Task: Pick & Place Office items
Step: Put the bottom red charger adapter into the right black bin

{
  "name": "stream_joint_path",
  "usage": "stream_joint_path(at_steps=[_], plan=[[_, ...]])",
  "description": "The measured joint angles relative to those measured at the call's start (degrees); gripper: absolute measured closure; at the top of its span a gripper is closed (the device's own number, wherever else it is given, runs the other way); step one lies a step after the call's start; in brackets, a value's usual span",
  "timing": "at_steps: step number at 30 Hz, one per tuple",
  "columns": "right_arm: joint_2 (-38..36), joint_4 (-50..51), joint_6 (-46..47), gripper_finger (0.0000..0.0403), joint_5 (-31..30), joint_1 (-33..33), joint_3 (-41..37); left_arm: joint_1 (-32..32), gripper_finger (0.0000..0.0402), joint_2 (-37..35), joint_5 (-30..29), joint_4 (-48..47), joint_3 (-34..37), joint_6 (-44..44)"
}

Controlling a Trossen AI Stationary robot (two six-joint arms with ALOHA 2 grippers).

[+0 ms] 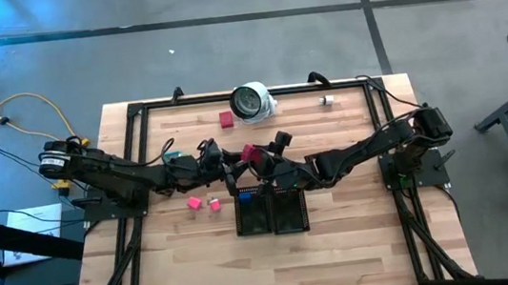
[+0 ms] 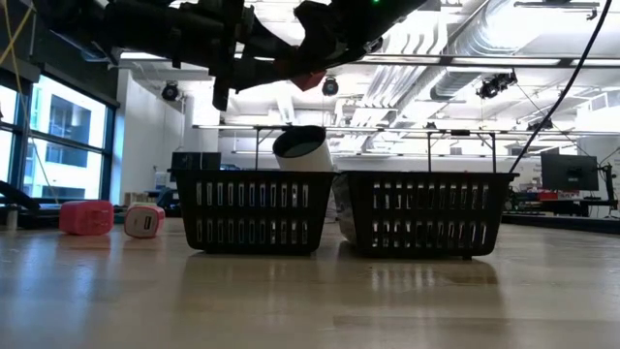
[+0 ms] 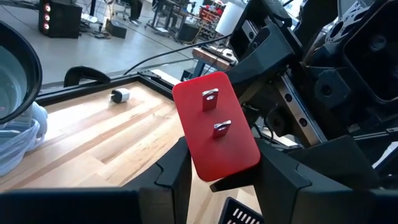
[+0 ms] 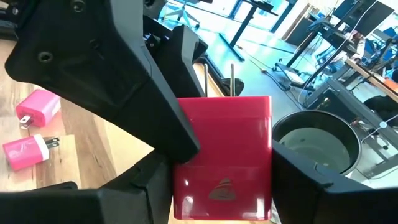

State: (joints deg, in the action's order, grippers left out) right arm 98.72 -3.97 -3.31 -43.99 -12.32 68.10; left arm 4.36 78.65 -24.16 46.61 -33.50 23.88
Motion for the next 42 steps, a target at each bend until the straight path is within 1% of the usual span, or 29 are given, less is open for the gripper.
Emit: stream_joint_path(at_steps=[5,6,11,13,15,20,25,30,36,39,42], plan=[[0.0,0.2,0.0,0.0205,0.0,0.0,0.0,0.0,0.0276,0.0,0.0,0.0,0.0,-1.2],[0.0,0.2,-0.1,0.0199,0.0,0.0,0.0,0.0,0.0276,0.0,0.0,-0.1,0.0,-1.7],[0.1,0.4,0.7,0.0128,1.0,-0.2,0.0,0.3,0.0277,0.0,0.0,-0.8,0.0,-5.8],[0.1,0.3,0.7,0.0111,1.3,-0.2,0.0,0.4,0.0277,0.0,-0.2,-0.8,0.0,-6.3],[0.1,0.4,0.8,0.0104,1.9,-0.2,0.0,0.5,0.0277,0.0,-0.2,-0.9,0.0,-7.1],[0.1,1.1,0.4,0.0105,2.4,-0.5,0.0,0.5,0.0277,-0.1,-0.1,-1.9,0.0,-9.0],[-0.8,4.4,0.2,0.0108,3.2,-1.3,0.0,1.4,0.0278,-0.1,0.7,-3.1,0.0,-12.0],[-3.4,8.2,0.4,0.0108,4.1,-2.2,0.0,2.3,0.0280,-0.1,1.6,-3.2,-0.3,-14.9],[-7.8,9.3,1.3,0.0108,6.6,-2.6,0.0,1.9,0.0281,-0.2,2.8,-4.9,-0.3,-15.1],[-8.1,9.4,2.0,0.0108,7.5,-2.4,0.0,1.9,0.0281,-0.2,3.1,-5.2,-0.3,-15.5],[-7.9,12.5,2.0,0.0108,7.2,-1.9,0.0,2.0,0.0281,-0.2,3.4,-5.7,-0.2,-16.8]])
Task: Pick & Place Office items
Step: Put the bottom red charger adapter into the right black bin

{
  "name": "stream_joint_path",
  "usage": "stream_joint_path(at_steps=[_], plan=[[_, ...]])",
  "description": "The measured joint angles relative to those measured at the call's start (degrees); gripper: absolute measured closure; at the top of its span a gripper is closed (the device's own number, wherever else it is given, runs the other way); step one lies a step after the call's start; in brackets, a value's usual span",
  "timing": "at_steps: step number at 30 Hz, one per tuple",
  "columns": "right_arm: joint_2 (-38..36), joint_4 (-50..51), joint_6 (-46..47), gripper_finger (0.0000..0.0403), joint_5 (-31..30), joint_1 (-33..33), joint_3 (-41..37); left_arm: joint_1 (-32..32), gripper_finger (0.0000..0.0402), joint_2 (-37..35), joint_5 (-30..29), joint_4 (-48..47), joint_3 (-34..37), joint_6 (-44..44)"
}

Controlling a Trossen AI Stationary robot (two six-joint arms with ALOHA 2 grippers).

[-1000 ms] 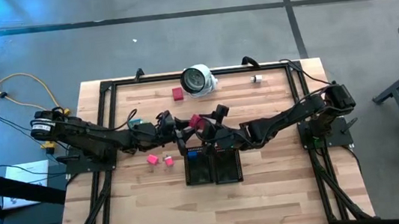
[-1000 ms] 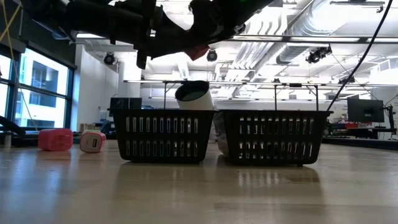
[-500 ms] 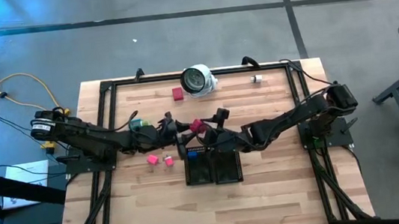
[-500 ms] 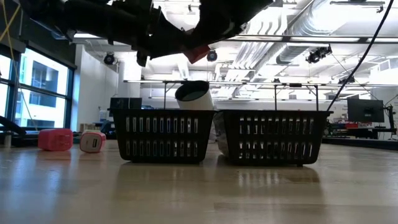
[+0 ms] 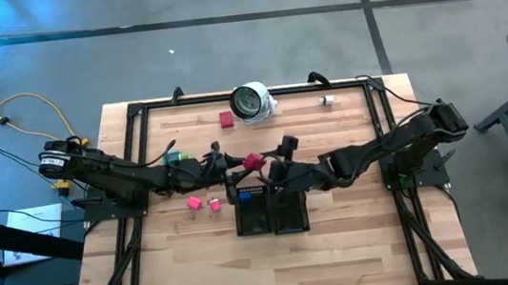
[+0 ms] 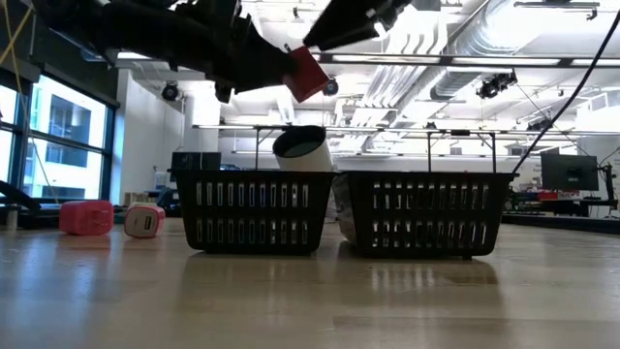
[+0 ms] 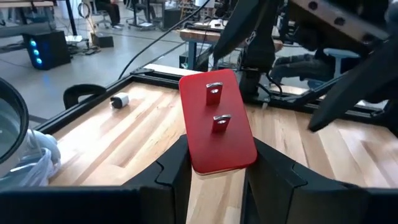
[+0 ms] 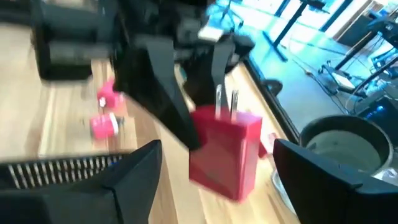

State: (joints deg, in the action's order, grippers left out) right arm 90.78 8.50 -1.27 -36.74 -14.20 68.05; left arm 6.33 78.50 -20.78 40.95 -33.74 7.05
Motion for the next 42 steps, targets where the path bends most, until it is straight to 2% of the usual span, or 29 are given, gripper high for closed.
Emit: stream_joint_path(at_steps=[7,12,17,27,32,38,42], plan=[[-0.8,9.4,4.4,0.0108,1.0,1.2,-0.1,0.1,0.0281,-0.3,5.2,-5.1,0.0,-1.3],[-4.5,11.3,7.4,0.0108,10.8,2.3,0.0,0.7,0.0281,-2.7,9.3,-10.7,0.2,-4.7],[-4.8,9.1,8.5,0.0108,21.5,2.6,-0.1,1.0,0.0281,-6.8,14.3,-17.2,0.0,-6.2],[-3.7,-10.2,6.3,0.0108,28.5,5.0,-8.4,1.1,0.0281,-8.3,15.5,-36.7,-8.4,-6.2],[-3.6,-21.0,6.6,0.0108,31.2,5.4,-12.9,1.1,0.0281,-8.3,16.6,-37.5,-9.2,-6.9],[-3.6,-34.9,6.9,0.0108,31.0,5.5,-19.4,1.1,0.0281,-8.3,16.6,-37.0,-9.2,-7.0],[-2.5,-40.1,7.6,0.0108,30.8,6.4,-21.0,1.1,0.0281,-8.2,16.6,-35.8,-9.2,-6.9]])
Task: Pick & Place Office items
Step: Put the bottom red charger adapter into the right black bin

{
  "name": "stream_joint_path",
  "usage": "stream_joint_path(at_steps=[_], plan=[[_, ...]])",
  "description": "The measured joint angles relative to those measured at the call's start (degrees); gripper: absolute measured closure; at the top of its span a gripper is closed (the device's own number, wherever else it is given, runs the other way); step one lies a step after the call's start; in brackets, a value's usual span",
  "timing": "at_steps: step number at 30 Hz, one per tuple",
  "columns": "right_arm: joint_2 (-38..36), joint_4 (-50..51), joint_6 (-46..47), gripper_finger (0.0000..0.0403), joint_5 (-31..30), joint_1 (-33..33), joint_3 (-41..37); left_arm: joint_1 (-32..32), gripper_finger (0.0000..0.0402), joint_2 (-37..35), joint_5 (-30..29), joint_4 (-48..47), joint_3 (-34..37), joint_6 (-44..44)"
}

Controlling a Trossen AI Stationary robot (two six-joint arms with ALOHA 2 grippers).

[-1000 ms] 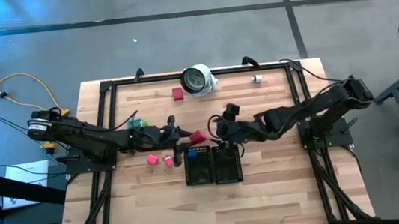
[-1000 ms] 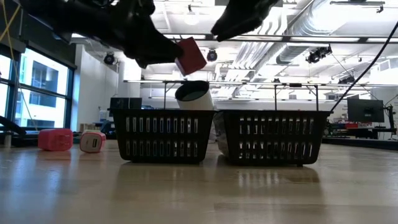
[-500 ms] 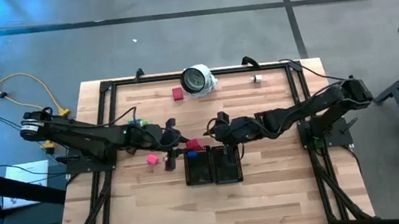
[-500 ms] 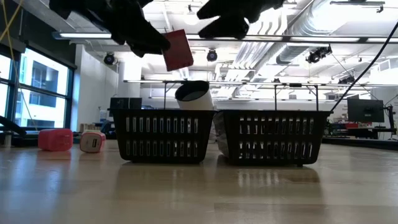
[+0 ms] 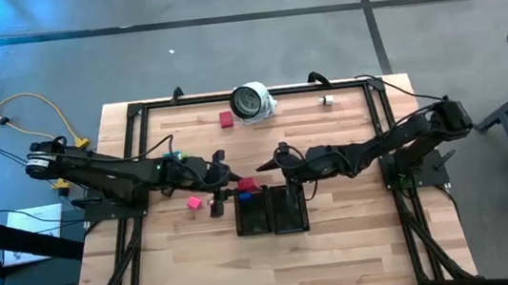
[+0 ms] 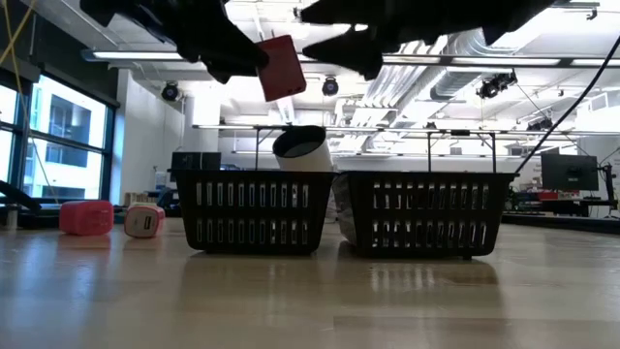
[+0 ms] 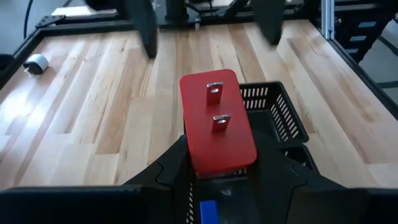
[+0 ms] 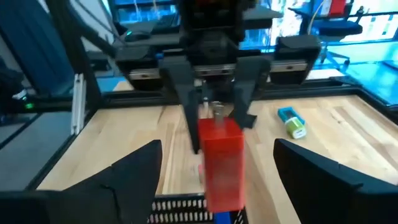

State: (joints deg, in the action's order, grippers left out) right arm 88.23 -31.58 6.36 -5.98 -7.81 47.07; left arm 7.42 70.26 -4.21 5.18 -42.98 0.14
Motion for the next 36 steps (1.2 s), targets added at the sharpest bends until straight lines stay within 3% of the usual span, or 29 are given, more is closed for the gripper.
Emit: stream_joint_path(at_steps=[30,36], plan=[[3.6,-3.9,0.5,0.0109,1.1,0.8,0.0,0.3,0.0282,4.9,0.9,0.8,-4.6,-2.1],[3.5,-3.8,0.9,0.0144,1.7,0.8,0.0,0.3,0.0282,4.9,0.9,0.9,-4.6,-2.1]])
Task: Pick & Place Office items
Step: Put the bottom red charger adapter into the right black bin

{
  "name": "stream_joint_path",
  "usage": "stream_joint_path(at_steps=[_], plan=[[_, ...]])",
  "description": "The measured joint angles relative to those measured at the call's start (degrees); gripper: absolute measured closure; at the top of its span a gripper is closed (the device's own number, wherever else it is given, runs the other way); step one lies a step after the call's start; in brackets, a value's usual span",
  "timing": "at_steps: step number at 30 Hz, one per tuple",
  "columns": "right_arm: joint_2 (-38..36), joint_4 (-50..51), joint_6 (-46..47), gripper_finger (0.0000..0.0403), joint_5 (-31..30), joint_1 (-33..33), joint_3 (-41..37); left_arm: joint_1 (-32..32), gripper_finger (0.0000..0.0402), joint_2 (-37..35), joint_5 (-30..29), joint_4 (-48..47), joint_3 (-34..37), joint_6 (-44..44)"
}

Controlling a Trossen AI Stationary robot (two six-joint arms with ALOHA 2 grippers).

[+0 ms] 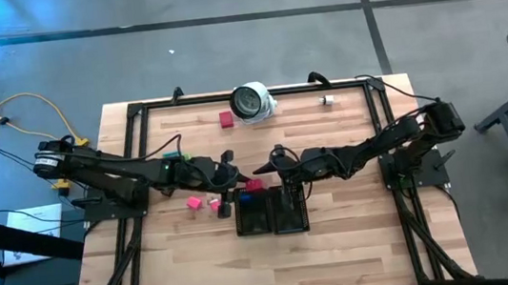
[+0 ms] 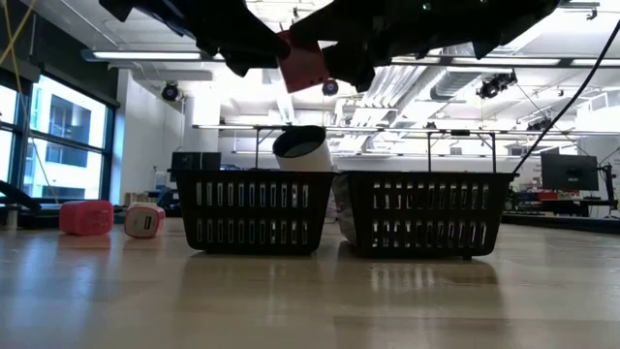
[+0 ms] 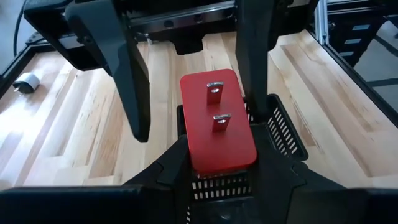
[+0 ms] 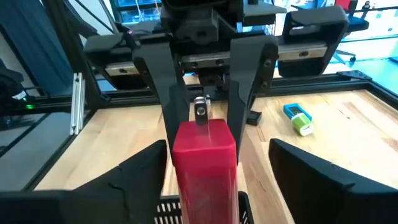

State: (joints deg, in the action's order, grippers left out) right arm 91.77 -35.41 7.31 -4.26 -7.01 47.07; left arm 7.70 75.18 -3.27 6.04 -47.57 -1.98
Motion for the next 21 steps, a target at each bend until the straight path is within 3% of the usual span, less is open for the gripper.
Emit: stream_joint_path(at_steps=[6,12,21], plan=[[0.0,0.0,0.0,0.0206,0.2,0.0,0.0,0.0,0.0282,0.0,0.0,0.0,0.0,0.0],[0.0,0.1,-0.5,0.0294,0.5,0.0,0.0,0.0,0.0282,0.0,0.1,-0.2,0.0,0.3],[0.0,-0.2,-0.3,0.0297,1.2,0.0,0.0,0.0,0.0282,0.0,0.1,-0.1,0.0,0.5]])
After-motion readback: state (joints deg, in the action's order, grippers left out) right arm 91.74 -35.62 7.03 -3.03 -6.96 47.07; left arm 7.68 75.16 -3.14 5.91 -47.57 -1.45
